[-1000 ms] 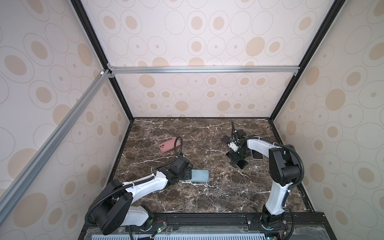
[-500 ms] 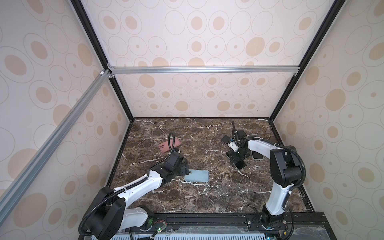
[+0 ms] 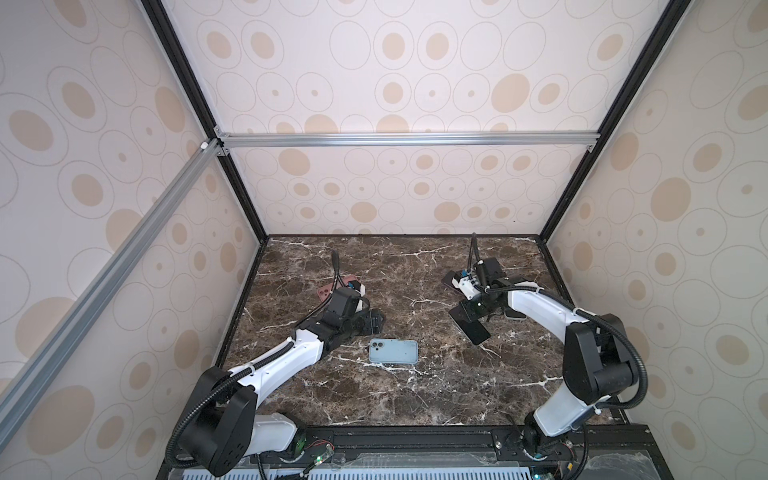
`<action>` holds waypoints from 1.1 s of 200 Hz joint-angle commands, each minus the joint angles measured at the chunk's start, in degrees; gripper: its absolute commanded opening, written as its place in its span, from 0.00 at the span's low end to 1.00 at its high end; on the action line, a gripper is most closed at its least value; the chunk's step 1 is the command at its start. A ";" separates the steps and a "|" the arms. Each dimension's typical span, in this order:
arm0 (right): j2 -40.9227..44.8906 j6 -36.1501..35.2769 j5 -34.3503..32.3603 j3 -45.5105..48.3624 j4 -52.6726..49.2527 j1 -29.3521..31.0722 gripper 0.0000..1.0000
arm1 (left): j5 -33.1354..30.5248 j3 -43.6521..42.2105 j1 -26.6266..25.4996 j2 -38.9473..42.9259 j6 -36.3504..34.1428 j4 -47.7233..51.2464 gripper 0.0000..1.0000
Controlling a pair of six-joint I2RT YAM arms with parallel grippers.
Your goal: Put the phone into the phone case
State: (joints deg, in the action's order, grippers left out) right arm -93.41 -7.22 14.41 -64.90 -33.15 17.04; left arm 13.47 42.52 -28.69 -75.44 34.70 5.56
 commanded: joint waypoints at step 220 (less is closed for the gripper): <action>-11.99 -3.33 -15.18 -2.66 -5.88 1.58 0.98 | 6.42 2.31 2.91 3.43 -3.75 0.21 0.87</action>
State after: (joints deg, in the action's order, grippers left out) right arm -103.90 -9.39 -0.56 -66.17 -37.54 19.59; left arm 21.34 45.19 -26.37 -74.11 32.88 4.19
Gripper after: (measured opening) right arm 0.974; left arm 0.857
